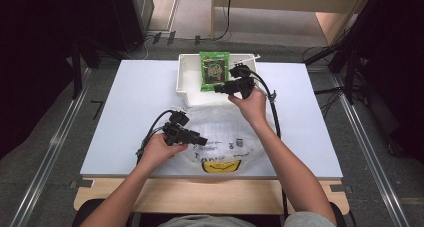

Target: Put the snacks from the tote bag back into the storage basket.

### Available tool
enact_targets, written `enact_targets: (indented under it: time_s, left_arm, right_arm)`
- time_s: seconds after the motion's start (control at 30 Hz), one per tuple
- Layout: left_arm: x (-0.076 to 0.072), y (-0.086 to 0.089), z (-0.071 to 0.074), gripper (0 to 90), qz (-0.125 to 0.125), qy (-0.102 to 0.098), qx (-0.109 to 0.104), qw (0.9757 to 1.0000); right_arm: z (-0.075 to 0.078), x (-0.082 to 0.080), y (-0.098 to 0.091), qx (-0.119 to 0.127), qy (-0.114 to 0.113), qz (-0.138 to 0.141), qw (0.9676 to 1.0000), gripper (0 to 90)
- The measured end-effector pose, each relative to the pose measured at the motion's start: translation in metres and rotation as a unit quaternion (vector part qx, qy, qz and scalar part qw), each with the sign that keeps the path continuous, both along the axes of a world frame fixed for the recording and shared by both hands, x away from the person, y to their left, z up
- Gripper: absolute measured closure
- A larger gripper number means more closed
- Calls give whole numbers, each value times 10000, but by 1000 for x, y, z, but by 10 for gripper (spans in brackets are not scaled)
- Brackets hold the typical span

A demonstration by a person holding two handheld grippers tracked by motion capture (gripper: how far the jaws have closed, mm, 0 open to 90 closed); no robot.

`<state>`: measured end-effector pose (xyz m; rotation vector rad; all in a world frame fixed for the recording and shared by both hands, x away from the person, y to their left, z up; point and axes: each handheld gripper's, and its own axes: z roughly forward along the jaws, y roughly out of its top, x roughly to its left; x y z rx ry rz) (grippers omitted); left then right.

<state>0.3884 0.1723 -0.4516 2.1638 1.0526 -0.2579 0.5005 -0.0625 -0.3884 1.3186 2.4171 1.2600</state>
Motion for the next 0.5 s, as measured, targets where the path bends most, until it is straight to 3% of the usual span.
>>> enact_targets:
  time_s: [0.5]
  left_arm:
    - [1, 2, 1, 451, -6, -8, 39, 10000]
  right_arm:
    - [-5, -40, -12, 104, -67, 319, 9994, 459]
